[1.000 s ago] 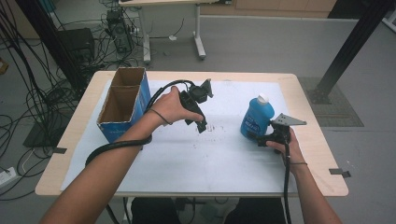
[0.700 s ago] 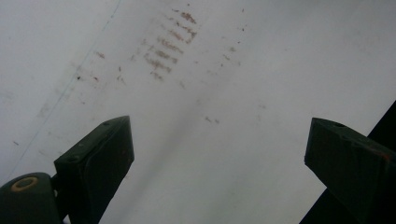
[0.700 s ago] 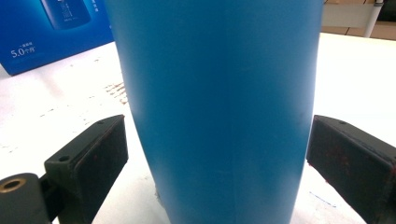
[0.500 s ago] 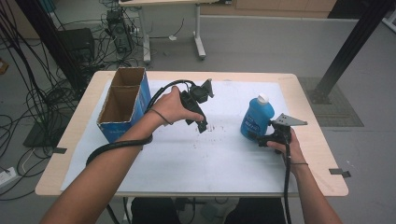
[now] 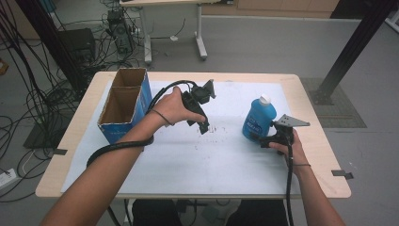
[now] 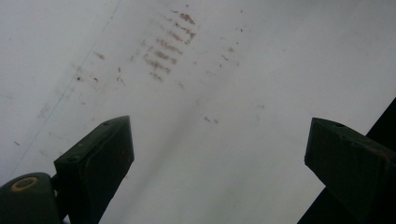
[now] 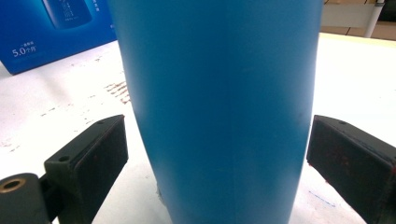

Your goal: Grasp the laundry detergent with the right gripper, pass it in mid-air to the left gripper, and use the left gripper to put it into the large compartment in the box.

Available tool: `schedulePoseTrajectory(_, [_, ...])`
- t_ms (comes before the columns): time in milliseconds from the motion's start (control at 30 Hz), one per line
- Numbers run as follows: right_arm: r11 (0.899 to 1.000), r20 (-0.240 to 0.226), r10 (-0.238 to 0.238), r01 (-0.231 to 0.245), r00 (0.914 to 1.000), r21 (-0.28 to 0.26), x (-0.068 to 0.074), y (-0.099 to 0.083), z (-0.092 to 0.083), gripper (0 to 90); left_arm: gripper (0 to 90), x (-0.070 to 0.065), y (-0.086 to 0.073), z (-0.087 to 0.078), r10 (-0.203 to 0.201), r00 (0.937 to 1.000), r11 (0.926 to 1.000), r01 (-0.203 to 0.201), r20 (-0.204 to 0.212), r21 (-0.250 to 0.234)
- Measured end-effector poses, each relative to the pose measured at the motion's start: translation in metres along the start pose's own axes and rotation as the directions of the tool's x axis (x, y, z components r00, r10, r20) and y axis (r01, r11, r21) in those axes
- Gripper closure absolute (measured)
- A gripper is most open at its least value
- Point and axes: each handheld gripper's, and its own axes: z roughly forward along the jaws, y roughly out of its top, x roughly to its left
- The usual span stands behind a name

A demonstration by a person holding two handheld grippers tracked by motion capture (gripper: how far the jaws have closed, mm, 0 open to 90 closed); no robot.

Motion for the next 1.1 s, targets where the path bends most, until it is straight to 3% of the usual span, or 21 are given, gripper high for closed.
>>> schedulePoseTrajectory(1100, [1.000, -0.003, 0.007, -0.007, 1.0000, -0.009, -0.0011, -0.0012, -0.0008, 6.1, 8.5, -0.0011, -0.0001, -0.0014, -0.003, 1.0000, 1.0000, 0.003, -0.007, -0.007])
